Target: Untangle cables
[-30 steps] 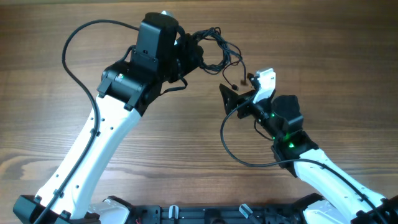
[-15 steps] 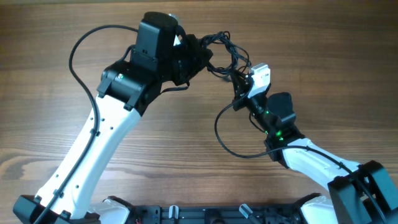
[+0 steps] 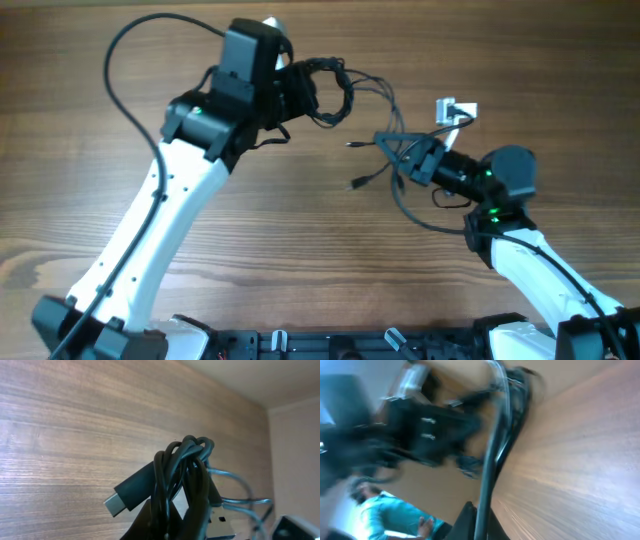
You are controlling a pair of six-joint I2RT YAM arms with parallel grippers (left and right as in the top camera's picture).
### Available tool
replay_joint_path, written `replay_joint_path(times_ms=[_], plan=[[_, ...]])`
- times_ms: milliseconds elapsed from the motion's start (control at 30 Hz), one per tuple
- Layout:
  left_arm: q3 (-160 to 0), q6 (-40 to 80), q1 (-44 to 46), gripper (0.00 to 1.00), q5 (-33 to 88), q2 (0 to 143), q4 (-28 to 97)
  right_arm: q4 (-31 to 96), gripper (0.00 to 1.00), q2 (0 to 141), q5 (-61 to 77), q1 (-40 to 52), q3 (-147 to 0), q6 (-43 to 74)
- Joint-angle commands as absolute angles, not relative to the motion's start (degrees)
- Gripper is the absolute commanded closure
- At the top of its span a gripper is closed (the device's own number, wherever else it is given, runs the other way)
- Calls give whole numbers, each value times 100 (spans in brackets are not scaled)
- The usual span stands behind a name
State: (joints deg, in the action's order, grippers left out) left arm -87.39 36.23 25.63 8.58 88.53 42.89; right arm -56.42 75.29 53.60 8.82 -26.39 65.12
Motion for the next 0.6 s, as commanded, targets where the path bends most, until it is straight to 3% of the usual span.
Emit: replay_joint_path(times_ms=[0, 100, 367, 567], plan=[[-8785, 3470, 2974, 96, 733, 9074, 4257, -6329, 96, 7435, 5048, 814, -2689, 7109], [-8779, 3468, 3247, 96, 556, 9203, 4316, -6294, 96, 7437, 4285, 812, -2689, 7157], [-8722, 3470, 3811, 96, 47, 9212, 4383, -6296, 96, 7441, 2744, 532, -2689, 8812], [-8722, 3559, 4246, 96, 54, 9242, 4445, -6222, 96, 7441, 1820, 532, -2689, 8997]])
